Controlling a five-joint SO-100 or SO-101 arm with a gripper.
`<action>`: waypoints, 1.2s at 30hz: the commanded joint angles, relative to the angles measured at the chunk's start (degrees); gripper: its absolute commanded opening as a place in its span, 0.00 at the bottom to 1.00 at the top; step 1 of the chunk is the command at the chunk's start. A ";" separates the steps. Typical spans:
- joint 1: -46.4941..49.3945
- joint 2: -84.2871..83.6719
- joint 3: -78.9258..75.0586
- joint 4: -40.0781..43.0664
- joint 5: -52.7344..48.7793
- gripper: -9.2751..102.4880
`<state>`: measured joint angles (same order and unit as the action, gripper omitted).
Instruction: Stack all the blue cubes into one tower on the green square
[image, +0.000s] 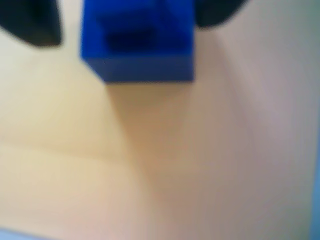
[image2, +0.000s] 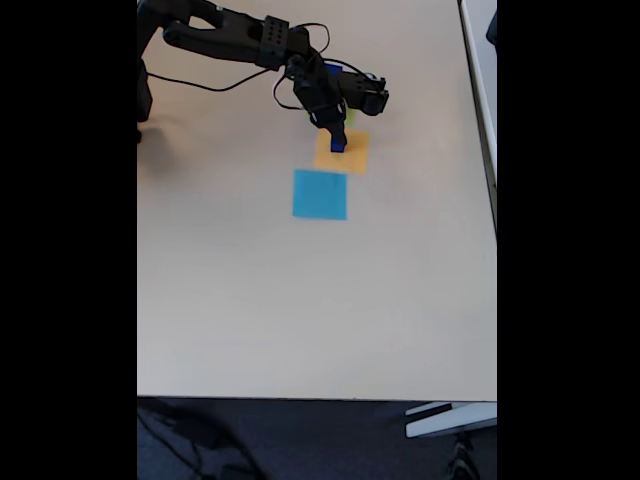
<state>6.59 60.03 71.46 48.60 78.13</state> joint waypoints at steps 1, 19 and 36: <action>0.53 0.97 -0.53 -1.05 -0.35 0.17; 0.79 0.79 -0.62 -1.14 -0.62 0.13; 0.88 1.41 -1.14 -0.79 -1.49 0.08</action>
<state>7.03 59.94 71.46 48.60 77.26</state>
